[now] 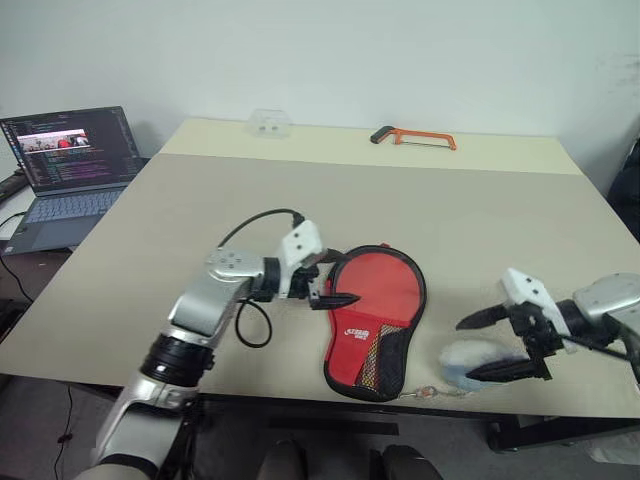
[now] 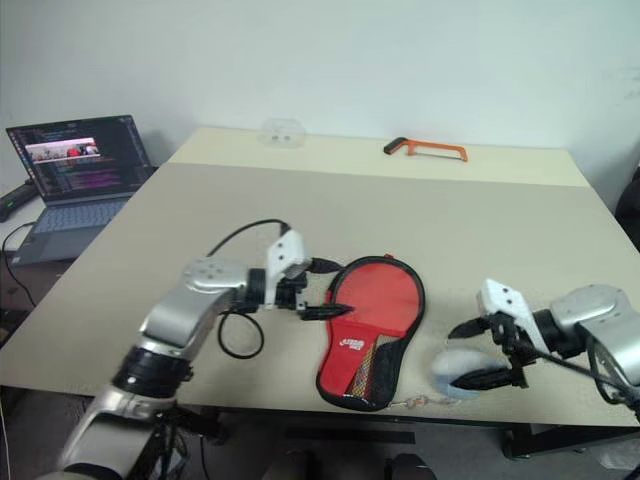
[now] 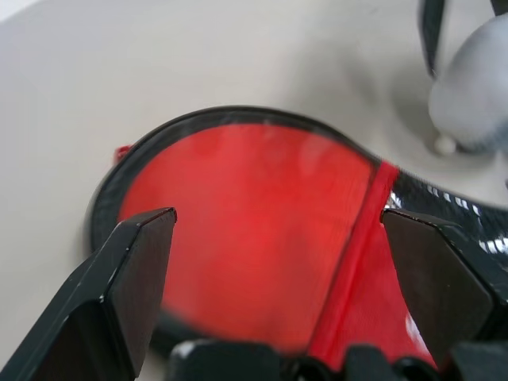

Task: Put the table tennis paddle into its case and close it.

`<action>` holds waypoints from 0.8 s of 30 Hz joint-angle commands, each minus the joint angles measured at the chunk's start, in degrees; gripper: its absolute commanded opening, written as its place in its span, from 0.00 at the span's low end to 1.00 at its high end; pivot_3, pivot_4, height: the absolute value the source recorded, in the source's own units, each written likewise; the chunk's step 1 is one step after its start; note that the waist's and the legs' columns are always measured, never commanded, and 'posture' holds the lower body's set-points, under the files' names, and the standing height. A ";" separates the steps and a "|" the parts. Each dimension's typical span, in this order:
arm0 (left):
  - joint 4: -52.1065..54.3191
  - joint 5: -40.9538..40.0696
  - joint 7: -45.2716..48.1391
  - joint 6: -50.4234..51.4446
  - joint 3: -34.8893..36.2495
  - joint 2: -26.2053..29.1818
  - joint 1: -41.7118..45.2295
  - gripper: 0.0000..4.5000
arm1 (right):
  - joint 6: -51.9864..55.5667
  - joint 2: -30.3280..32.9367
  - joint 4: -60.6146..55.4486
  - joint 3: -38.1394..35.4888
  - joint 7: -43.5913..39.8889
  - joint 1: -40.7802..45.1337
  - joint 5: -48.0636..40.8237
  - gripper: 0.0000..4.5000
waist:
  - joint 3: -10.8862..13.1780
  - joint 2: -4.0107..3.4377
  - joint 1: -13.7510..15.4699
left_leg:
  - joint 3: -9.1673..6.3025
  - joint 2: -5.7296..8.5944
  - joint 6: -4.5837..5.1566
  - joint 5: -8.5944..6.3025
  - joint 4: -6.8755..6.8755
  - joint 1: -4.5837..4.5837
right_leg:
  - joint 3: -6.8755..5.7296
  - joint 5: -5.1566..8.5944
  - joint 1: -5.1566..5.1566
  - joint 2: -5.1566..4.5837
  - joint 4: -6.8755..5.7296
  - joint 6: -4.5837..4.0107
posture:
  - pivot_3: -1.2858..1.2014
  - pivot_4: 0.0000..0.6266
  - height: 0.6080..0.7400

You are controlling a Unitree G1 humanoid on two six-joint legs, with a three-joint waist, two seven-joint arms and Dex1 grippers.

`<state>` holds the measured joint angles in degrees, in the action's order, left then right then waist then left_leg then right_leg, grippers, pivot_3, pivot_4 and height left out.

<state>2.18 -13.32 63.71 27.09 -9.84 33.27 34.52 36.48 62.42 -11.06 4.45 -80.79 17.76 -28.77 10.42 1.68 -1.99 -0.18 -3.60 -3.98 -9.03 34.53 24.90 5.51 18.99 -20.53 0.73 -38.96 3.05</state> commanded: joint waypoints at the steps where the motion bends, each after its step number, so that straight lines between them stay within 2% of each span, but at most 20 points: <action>1: 3.33 -2.35 2.03 -0.25 5.23 5.57 -2.21 1.00 | 1.81 0.75 2.37 -4.84 -1.95 0.71 -3.81 1.00 | 0.01 -0.02 0.01 | 0.00 0.00 0.00 0.00 -0.01 0.00 | 0.00 0.01 -0.01 0.00 0.00 -0.02 | 0.52 0.24 1.00; 7: 3.32 -6.40 6.03 -0.31 11.86 14.22 -7.26 1.00 | 4.58 2.63 6.52 -13.49 -3.14 -1.21 -8.22 1.00 | 0.15 -0.07 0.01 | 0.04 -0.02 0.02 -0.02 -0.04 0.01 | -0.01 0.04 -0.06 -0.02 -0.01 -0.07 | 0.52 0.24 1.00; 10: 3.73 -11.02 7.63 2.73 17.63 17.42 -10.80 1.00 | 7.57 3.47 8.51 -22.62 -4.38 -4.86 -12.73 1.00 | 0.16 -0.07 0.15 | 0.06 -0.02 0.04 -0.03 -0.06 0.01 | -0.02 0.06 -0.06 -0.05 -0.01 -0.10 | 0.52 0.24 1.00; 13: 6.26 -16.90 10.21 6.71 22.66 19.97 -14.92 1.00 | 6.88 4.84 11.02 -28.86 -6.39 -9.99 -12.68 1.00 | 0.17 -0.07 0.15 | 0.07 -0.02 0.08 -0.06 -0.08 0.01 | -0.03 0.08 -0.07 -0.07 -0.01 -0.13 | 0.52 0.24 1.00; 17: 6.02 -19.62 11.94 8.13 28.46 24.25 -19.43 1.00 | 2.08 6.03 16.34 -37.02 -9.36 -17.95 -9.82 1.00 | 0.17 -0.07 0.10 | 0.13 -0.03 0.10 -0.07 -0.16 -0.03 | 0.00 0.11 -0.10 -0.08 -0.01 -0.17 | 0.52 0.24 1.00; 20: 3.30 -18.86 12.33 6.76 29.64 25.92 -21.04 1.00 | -0.70 6.05 18.78 -40.27 -10.07 -22.35 -8.49 1.00 | 0.16 -0.09 0.07 | 0.15 -0.05 0.10 -0.06 -0.15 -0.07 | 0.02 0.12 -0.12 -0.07 -0.06 -0.19 | 0.52 0.24 1.00; 24: -2.01 -16.66 12.69 3.24 30.53 27.88 -22.08 1.00 | 0.42 5.15 15.45 -42.56 -10.05 -26.53 -9.88 1.00 | 0.16 -0.11 -0.15 | 0.24 -0.06 0.10 -0.07 -0.15 -0.12 | 0.11 0.13 -0.16 -0.08 -0.06 -0.22 | 0.52 0.24 1.00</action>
<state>0.92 -30.50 76.15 32.09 18.39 59.80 12.46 37.52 67.29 6.56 -35.25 -87.27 -8.42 -37.28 10.58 1.56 -2.13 0.06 -3.68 -3.88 -9.10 34.37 24.79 5.62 19.12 -20.69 0.65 -39.02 2.83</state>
